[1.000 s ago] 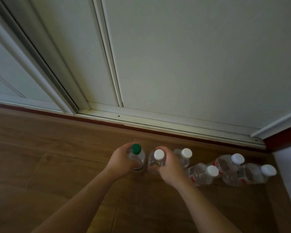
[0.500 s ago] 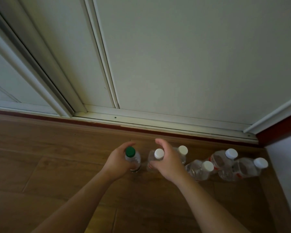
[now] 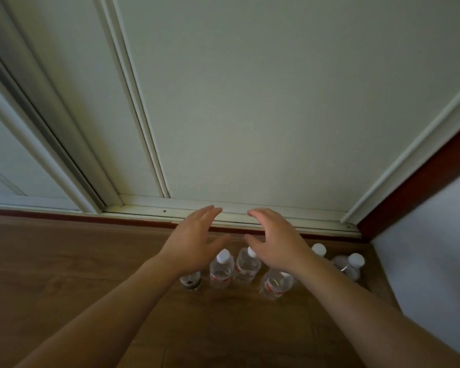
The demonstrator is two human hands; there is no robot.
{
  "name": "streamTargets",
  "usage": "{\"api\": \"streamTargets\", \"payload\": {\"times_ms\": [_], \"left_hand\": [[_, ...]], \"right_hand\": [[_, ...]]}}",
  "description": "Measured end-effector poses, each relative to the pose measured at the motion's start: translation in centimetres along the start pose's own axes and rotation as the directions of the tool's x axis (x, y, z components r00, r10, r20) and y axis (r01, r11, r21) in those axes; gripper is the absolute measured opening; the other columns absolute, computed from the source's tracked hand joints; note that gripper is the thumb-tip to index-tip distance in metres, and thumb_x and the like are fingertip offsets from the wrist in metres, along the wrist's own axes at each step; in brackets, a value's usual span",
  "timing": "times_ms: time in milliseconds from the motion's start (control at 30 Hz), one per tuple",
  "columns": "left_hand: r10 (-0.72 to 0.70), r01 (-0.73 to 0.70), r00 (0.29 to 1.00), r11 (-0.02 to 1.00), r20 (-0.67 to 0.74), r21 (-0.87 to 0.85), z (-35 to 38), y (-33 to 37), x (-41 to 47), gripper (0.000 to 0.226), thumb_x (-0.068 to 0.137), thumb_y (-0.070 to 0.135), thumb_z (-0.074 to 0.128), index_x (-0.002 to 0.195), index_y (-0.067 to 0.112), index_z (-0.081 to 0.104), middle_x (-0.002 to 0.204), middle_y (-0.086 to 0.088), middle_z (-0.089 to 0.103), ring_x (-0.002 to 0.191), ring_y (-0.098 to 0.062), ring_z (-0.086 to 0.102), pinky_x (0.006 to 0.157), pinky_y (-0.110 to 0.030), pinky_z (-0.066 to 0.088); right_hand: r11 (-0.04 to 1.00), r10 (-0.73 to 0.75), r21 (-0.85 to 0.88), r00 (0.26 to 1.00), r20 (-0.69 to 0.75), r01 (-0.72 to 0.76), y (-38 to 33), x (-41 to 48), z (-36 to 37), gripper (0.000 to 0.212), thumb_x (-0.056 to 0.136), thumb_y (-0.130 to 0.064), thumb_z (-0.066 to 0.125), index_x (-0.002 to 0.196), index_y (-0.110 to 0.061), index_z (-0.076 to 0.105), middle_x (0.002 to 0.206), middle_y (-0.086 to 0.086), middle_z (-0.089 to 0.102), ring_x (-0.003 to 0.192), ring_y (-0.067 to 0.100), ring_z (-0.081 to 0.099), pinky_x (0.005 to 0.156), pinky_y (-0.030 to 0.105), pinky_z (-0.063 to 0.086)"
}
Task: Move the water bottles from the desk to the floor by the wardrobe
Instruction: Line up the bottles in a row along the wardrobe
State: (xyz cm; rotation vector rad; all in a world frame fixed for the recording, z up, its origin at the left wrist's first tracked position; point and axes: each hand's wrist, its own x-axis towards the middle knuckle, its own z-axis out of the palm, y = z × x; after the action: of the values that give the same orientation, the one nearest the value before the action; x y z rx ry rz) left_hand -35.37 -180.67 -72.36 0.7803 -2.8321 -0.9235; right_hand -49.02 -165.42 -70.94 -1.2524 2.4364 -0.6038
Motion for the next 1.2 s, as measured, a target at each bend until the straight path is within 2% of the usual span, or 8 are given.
{"api": "streamTargets", "payload": {"times_ms": [167, 333, 533, 700, 867, 967, 1100, 1200], "left_hand": [[0.097, -0.107, 0.992, 0.984, 0.077, 0.14, 1.2, 6.3, 0.2, 0.074, 0.099, 0.055, 0.049, 0.16, 0.026, 0.021, 0.168, 0.002, 0.021, 0.154, -0.018, 0.019, 0.125, -0.038, 0.019], [0.209, -0.239, 0.967, 0.945, 0.148, 0.222, 4.9, 10.5, 0.4, 0.073, 0.103, 0.051, 0.041, 0.162, 0.021, 0.011, 0.17, -0.002, 0.012, 0.156, -0.019, 0.01, 0.127, -0.04, 0.012], [0.295, -0.333, 0.939, 0.907, 0.175, 0.258, 10.1, 12.6, 3.0, 0.071, 0.104, 0.051, 0.036, 0.162, 0.02, 0.009, 0.17, -0.003, 0.009, 0.156, -0.021, 0.008, 0.127, -0.044, 0.011], [0.324, -0.39, 0.912, 0.876, 0.253, 0.285, 13.6, 13.4, 4.3, 0.068, 0.105, 0.047, 0.035, 0.161, 0.017, 0.009, 0.17, -0.007, 0.01, 0.156, -0.025, 0.009, 0.126, -0.045, 0.013], [0.284, -0.369, 0.906, 0.893, 0.313, 0.256, 16.2, 13.7, 6.4, 0.067, 0.104, 0.044, 0.041, 0.161, 0.02, 0.015, 0.167, -0.006, 0.023, 0.15, -0.028, 0.028, 0.12, -0.047, 0.03], [0.293, -0.392, 0.89, 0.883, 0.349, 0.258, 17.5, 13.6, 7.6, 0.066, 0.101, 0.04, 0.05, 0.158, 0.023, 0.022, 0.159, -0.004, 0.037, 0.138, -0.028, 0.044, 0.109, -0.046, 0.042], [0.31, -0.404, 0.878, 0.889, 0.364, 0.218, 19.0, 13.8, 8.5, 0.065, 0.098, 0.032, 0.059, 0.156, 0.028, 0.03, 0.154, -0.001, 0.044, 0.134, -0.025, 0.048, 0.105, -0.04, 0.045], [0.308, -0.386, 0.893, 0.899, 0.329, 0.205, 19.7, 14.3, 9.3, 0.057, 0.094, 0.024, 0.064, 0.147, 0.026, 0.046, 0.143, -0.003, 0.055, 0.127, -0.024, 0.053, 0.102, -0.038, 0.047]], "right_hand": [[0.986, 0.002, -0.166, 0.999, -0.033, -0.007, 3.1, -3.4, -4.5, 0.059, 0.101, -0.038, 0.051, 0.153, -0.018, 0.032, 0.159, -0.001, 0.033, 0.147, 0.017, 0.026, 0.119, 0.032, 0.019], [0.966, 0.072, -0.242, 0.995, -0.068, -0.087, 7.2, -6.4, -6.0, 0.062, 0.101, -0.037, 0.05, 0.155, -0.014, 0.027, 0.162, 0.003, 0.029, 0.15, 0.02, 0.02, 0.122, 0.037, 0.016], [0.933, 0.185, -0.283, 0.972, -0.148, -0.221, 12.8, -9.4, -6.6, 0.058, 0.1, -0.033, 0.049, 0.151, -0.007, 0.034, 0.155, 0.009, 0.04, 0.142, 0.025, 0.032, 0.117, 0.039, 0.025], [0.903, 0.282, -0.301, 0.951, -0.124, -0.306, 16.5, -10.9, -7.3, 0.061, 0.102, -0.035, 0.046, 0.154, -0.01, 0.028, 0.159, 0.007, 0.033, 0.147, 0.024, 0.027, 0.118, 0.038, 0.023], [0.903, 0.313, -0.29, 0.948, -0.065, -0.318, 19.3, -10.2, -6.4, 0.063, 0.1, -0.036, 0.05, 0.155, -0.013, 0.027, 0.159, 0.006, 0.032, 0.145, 0.023, 0.031, 0.115, 0.038, 0.032], [0.898, 0.325, -0.298, 0.945, -0.042, -0.323, 20.9, -9.3, -5.1, 0.058, 0.097, -0.035, 0.055, 0.149, -0.014, 0.037, 0.151, 0.006, 0.043, 0.134, 0.025, 0.043, 0.107, 0.041, 0.041], [0.91, 0.299, -0.292, 0.954, -0.025, -0.293, 22.7, -8.3, -3.9, 0.055, 0.094, -0.033, 0.062, 0.144, -0.018, 0.045, 0.143, 0.002, 0.05, 0.127, 0.024, 0.05, 0.102, 0.04, 0.044], [0.92, 0.284, -0.274, 0.958, -0.024, -0.28, 24.1, -7.7, -3.4, 0.044, 0.091, -0.031, 0.064, 0.133, -0.022, 0.056, 0.126, 0.0, 0.059, 0.115, 0.022, 0.058, 0.091, 0.036, 0.047]]}}
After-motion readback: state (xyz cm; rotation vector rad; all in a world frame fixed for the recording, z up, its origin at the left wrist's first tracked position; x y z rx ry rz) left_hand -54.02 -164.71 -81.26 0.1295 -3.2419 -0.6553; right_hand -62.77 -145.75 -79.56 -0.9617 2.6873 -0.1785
